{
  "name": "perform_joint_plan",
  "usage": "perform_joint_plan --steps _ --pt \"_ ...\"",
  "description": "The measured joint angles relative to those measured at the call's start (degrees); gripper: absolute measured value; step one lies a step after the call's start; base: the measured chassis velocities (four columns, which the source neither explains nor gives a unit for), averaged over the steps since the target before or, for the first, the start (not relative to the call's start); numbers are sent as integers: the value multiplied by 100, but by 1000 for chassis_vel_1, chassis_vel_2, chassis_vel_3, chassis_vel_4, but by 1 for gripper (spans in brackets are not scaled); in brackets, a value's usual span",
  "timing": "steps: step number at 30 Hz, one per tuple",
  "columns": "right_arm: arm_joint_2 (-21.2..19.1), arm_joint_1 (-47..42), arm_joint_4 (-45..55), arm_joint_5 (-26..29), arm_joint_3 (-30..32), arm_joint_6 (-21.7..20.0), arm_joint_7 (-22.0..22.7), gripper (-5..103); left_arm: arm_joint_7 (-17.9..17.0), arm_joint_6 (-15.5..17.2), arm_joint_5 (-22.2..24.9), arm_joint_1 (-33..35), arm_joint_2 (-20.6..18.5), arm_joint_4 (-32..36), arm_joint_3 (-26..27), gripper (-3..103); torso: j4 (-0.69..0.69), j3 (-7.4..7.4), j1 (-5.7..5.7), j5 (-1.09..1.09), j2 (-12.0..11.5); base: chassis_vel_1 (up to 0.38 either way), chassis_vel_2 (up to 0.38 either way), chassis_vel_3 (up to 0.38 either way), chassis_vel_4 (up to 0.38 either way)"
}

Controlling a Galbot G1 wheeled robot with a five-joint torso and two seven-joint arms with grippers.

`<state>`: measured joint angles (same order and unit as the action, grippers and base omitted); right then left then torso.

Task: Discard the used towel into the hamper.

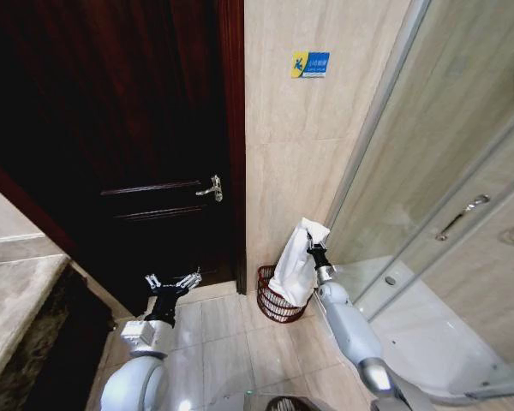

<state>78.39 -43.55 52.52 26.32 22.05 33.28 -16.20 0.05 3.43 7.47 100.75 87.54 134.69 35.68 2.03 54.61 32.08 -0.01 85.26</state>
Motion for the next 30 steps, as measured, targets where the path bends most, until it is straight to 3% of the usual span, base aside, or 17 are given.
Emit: perform_joint_plan --steps 6,11,15,20,24,30 --pt "-6 -460 -64 37 2 76 -52 12 0 0 0 -2 0 0 -1 100 1 3 11 2 -4 -152 172 159 -126" --pt "64 -727 -200 132 -2 -89 -99 12 0 0 0 -2 -1 0 0 100 -5 1 2 0 -2 -56 40 -12 -2" --pt "137 -784 -361 82 6 -191 -129 12 0 0 0 1 0 0 0 100 3 -2 -6 3 1 42 -21 -75 24" --pt "177 -765 -558 75 6 -335 -169 12 0 0 0 2 0 0 0 100 0 -1 -5 2 1 15 -6 -4 17" --pt "207 -724 -687 281 -65 -557 -205 12 0 0 0 0 0 0 0 100 0 0 1 1 0 0 0 0 0" --pt "229 -902 -654 267 -184 -1339 -88 12 0 0 0 0 0 0 0 100 0 0 1 2 0 0 0 0 0"
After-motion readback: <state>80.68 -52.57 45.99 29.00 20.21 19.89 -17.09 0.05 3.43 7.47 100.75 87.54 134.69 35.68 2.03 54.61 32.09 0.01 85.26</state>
